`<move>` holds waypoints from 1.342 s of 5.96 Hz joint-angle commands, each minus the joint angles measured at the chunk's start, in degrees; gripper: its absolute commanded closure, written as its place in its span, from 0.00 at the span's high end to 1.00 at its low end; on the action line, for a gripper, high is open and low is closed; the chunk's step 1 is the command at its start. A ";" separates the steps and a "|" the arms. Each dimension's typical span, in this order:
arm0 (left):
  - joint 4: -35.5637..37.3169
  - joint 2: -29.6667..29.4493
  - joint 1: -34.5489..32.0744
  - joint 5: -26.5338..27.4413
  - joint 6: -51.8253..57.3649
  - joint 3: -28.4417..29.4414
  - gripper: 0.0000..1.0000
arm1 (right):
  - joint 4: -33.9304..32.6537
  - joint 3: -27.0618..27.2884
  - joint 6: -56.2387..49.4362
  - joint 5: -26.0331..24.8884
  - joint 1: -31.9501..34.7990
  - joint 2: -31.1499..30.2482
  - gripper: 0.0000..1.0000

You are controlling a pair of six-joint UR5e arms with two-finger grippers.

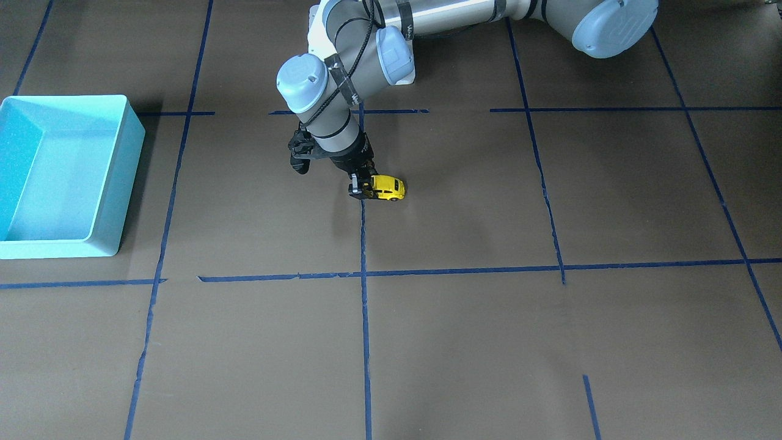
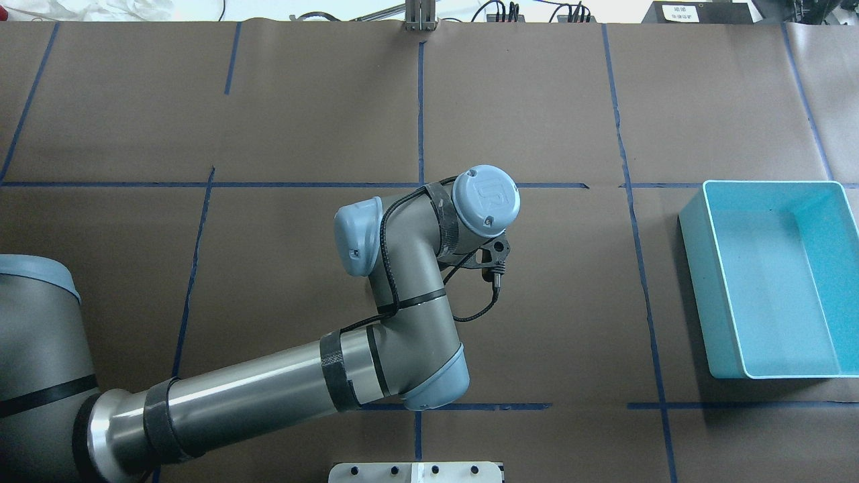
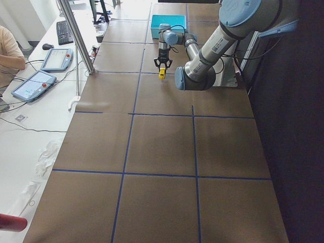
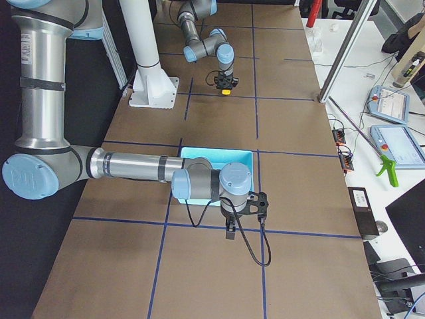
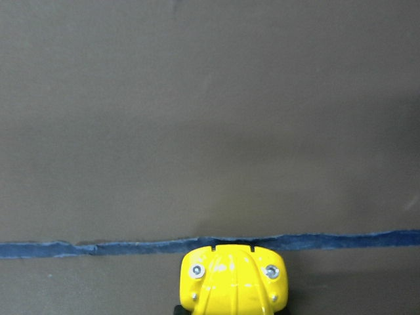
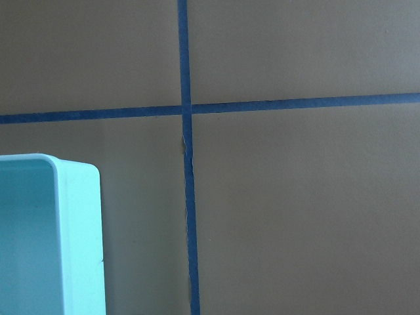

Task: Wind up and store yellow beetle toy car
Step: 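Roll the pressed car backward toward the robot with the left gripper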

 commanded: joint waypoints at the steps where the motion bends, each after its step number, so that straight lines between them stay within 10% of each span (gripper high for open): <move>1: -7.09 3.27 -0.16 -2.92 -1.72 -4.06 0.08 | -0.01 -0.03 0.00 0.00 0.00 0.06 1.00; 8: -12.49 6.79 -0.16 -8.75 -2.35 -3.45 0.07 | -0.09 0.06 0.00 0.00 0.00 -0.02 1.00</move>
